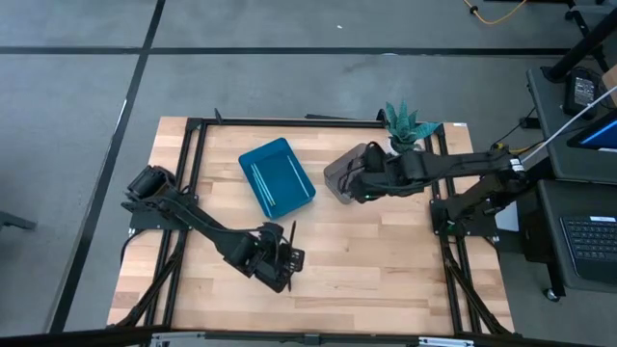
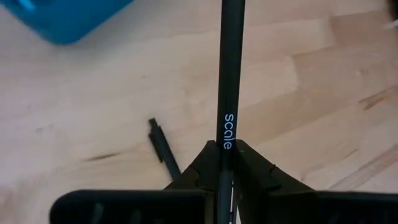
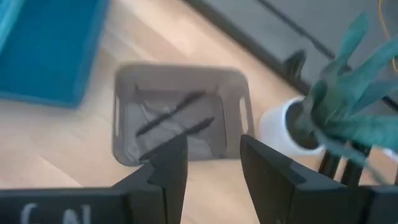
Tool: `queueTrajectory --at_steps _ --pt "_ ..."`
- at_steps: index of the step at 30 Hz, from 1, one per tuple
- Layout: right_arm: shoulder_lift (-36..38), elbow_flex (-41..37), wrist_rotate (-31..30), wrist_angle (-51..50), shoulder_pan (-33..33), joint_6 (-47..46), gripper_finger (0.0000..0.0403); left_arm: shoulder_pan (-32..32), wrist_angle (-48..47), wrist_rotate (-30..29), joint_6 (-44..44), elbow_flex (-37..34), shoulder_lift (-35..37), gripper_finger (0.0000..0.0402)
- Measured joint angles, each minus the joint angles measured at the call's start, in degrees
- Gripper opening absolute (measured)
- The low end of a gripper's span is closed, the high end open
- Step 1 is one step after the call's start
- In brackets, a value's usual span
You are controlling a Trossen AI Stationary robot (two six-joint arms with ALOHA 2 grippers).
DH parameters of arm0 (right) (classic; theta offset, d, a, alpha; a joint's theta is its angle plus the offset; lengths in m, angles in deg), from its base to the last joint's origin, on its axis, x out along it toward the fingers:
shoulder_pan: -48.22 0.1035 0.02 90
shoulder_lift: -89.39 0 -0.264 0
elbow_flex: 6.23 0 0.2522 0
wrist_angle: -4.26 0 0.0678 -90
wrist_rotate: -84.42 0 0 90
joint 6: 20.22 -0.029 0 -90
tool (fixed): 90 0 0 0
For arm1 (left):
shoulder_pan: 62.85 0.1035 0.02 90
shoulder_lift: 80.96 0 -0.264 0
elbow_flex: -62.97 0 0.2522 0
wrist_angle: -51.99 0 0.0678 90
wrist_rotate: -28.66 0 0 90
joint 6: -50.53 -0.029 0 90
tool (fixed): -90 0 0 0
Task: Sort pens & pencils
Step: Put the left black pen into the gray bin
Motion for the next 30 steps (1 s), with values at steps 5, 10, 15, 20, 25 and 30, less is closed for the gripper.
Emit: queueTrajectory --at_steps 5,10,15,20,25,30 --pt "-0.03 -8.08 5.51 9.96 -2.29 1.65 0.0149 1.86 -0.05 -0.05 -4.92 1.40 0.02 0.0021" --pt "-0.04 -11.64 9.84 24.71 -2.33 7.92 0.0149 4.05 -0.19 -0.22 -12.15 4.79 0.09 0.0021" --pt "-0.04 -12.04 10.67 26.55 -3.77 9.31 0.0149 5.25 -0.96 -1.79 -18.05 7.91 0.64 0.0021" --pt "-0.02 -12.06 12.76 26.76 -5.82 11.32 0.0149 5.36 -3.23 -3.75 -20.71 9.70 1.98 0.0021" --pt "-0.01 -12.06 18.09 31.83 -6.66 18.12 0.0149 4.92 -7.20 -6.89 -20.78 9.78 3.60 0.0021" --pt "0.88 -12.04 22.86 37.17 -6.83 22.79 0.0149 4.60 -11.91 -7.88 -18.91 9.79 4.84 0.0021"
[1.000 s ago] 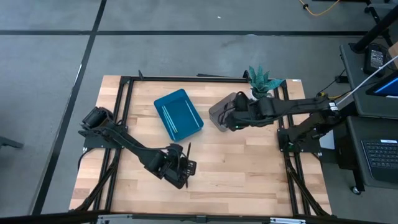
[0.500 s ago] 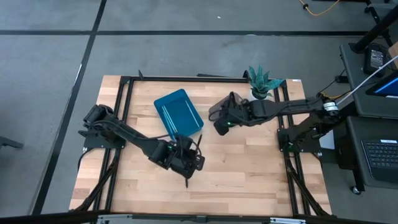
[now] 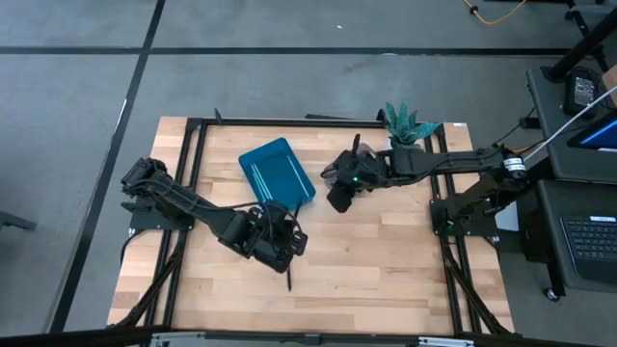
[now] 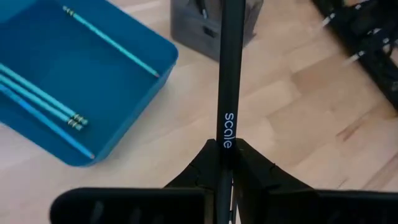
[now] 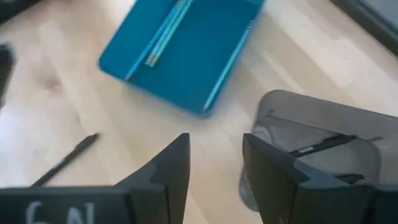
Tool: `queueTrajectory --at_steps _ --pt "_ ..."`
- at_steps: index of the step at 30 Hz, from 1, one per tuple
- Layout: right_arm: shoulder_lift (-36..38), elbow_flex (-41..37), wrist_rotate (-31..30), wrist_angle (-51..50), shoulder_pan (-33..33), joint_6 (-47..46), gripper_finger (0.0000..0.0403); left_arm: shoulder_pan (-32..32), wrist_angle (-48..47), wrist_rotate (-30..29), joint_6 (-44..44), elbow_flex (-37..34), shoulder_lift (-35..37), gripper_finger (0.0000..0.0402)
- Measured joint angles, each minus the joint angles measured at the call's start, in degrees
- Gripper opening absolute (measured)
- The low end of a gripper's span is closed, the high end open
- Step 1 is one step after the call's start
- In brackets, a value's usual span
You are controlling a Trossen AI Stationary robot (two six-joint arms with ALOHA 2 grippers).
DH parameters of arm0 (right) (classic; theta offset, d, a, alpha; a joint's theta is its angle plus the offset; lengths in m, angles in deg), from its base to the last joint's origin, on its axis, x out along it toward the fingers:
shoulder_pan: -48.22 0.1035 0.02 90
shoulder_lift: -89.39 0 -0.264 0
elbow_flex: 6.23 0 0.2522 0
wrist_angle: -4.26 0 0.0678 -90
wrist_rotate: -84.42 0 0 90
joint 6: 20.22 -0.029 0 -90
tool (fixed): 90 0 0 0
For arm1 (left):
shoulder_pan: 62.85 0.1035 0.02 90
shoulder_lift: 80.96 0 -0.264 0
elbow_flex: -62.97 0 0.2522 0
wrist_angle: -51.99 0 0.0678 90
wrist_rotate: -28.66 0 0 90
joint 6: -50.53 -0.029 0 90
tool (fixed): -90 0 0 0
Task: Sort pens & pencils
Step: Put the left black pen into the gray bin
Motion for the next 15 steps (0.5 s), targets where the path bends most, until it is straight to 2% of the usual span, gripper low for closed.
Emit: queueTrajectory --at_steps 8,15 --pt "3.29 -0.27 4.57 4.75 0.71 1.69 0.0149 -0.44 -4.46 -4.35 2.55 -0.03 3.10 0.0021" --pt "6.89 -8.06 11.98 26.08 1.71 1.33 0.0149 -0.67 -6.36 -8.45 1.20 -0.03 7.18 0.0021"
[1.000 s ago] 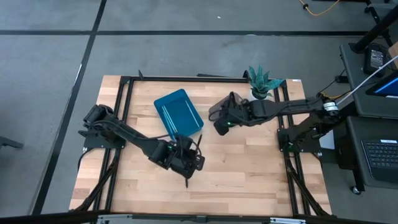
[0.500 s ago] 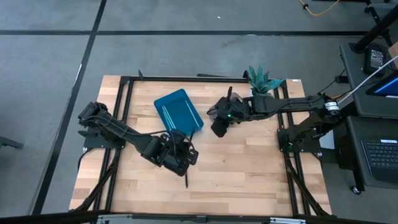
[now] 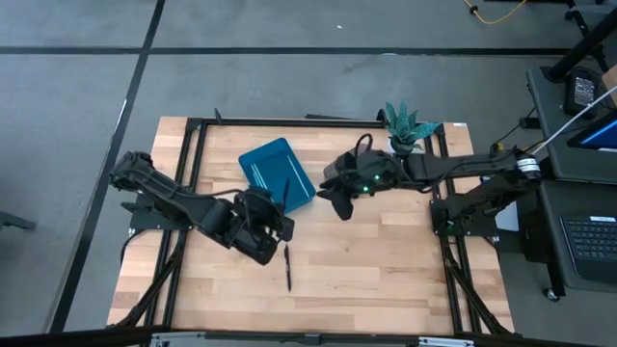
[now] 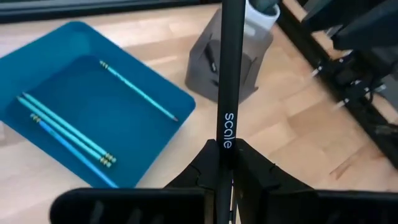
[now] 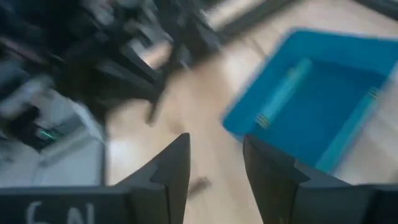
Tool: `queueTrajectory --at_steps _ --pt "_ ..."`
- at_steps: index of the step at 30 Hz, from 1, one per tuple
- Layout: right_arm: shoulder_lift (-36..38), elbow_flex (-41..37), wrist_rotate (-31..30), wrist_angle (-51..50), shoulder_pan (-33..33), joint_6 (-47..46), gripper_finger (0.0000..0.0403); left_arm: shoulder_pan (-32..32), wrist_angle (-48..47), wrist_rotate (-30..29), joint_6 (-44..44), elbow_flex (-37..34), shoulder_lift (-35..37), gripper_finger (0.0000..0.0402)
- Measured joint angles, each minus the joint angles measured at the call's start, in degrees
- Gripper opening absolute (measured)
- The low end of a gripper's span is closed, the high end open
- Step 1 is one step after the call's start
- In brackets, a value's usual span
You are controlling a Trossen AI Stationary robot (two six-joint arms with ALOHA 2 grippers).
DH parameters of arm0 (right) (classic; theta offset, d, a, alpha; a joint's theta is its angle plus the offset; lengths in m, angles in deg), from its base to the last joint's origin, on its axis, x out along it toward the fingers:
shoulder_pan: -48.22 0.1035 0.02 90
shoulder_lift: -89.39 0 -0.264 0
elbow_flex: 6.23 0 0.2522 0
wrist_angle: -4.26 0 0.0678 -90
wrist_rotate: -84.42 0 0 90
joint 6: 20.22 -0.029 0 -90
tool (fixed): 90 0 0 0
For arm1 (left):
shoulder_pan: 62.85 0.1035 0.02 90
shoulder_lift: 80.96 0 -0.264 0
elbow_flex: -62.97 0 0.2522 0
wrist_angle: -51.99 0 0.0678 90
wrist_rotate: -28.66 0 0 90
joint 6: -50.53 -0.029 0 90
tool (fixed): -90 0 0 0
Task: Sort pens & pencils
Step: Put the left black pen into the gray bin
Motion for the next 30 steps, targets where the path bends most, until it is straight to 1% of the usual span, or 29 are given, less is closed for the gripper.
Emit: queueTrajectory --at_steps 4,9,12,17,26,30 --pt "1.01 -5.66 2.52 14.18 -0.05 -0.48 0.0149 0.00 -0.23 -0.78 -1.07 0.01 1.18 0.0021" --pt "1.35 -10.34 3.57 26.30 -0.04 -1.38 0.0149 0.00 -0.12 -0.68 -1.14 0.00 1.11 0.0023" --pt "0.93 -11.51 4.66 31.71 -0.23 -1.40 0.0149 0.00 0.09 -0.55 -1.14 0.00 1.11 0.0027" --pt "0.74 -12.16 4.72 33.15 -0.44 -0.05 0.0149 0.01 2.06 -0.52 -1.66 0.00 1.09 0.0029" --pt "0.72 -12.16 4.74 35.33 -1.09 1.60 0.0149 1.33 9.73 -0.04 -6.02 0.00 1.07 0.0028" --pt "-0.14 -12.20 5.51 35.48 -1.36 1.49 0.0149 1.38 10.53 0.04 -6.06 0.00 1.04 0.0029"
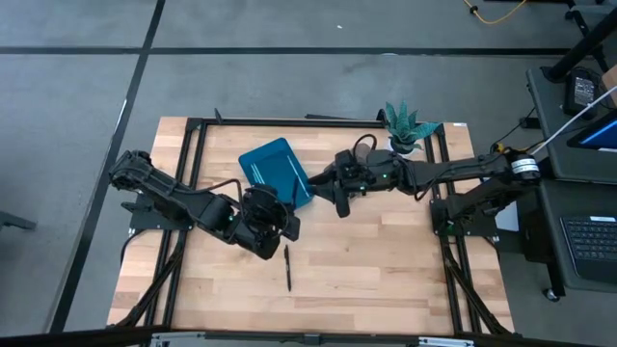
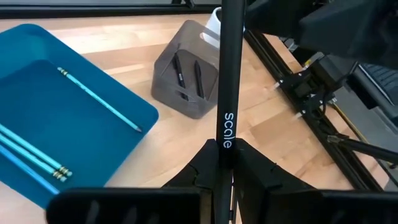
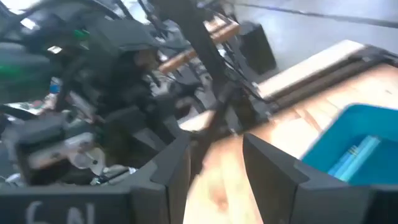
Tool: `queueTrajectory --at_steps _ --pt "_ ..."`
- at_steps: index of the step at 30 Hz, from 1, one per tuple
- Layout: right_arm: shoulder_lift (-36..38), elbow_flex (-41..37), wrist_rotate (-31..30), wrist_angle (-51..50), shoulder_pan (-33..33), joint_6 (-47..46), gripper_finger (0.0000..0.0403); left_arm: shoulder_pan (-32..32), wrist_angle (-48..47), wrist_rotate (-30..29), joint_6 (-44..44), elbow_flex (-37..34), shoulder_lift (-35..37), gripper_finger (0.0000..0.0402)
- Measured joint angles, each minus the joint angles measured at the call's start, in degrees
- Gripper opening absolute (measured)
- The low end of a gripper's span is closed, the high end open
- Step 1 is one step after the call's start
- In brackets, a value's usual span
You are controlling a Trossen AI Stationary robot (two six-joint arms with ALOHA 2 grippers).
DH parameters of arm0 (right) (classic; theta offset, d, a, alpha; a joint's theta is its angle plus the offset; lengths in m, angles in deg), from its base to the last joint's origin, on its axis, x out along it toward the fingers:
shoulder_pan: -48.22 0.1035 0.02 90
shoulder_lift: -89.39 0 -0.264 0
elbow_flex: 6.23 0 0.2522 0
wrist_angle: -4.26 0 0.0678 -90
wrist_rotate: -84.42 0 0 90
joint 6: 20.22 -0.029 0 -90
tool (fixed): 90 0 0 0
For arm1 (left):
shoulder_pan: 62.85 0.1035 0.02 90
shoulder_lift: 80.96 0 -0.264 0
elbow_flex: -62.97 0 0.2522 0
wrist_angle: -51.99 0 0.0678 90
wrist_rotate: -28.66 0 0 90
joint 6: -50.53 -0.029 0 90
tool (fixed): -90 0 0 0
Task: Sort pens & pencils
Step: Put the left black pen into the gray bin
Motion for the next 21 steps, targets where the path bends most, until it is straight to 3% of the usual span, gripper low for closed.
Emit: queueTrajectory --at_steps 7,16,21 --pt "-1.23 0.01 3.44 3.78 0.03 -0.39 0.0143 0.04 0.87 -0.07 0.01 0.00 -0.01 0.0026" --pt "-1.73 0.04 4.96 4.76 0.02 -1.80 0.0084 0.66 1.00 -0.04 0.01 0.00 -0.02 0.0026" --pt "-2.01 0.04 4.91 4.68 -0.13 -1.92 0.0073 0.59 0.94 0.07 0.01 0.00 -0.02 0.0029"
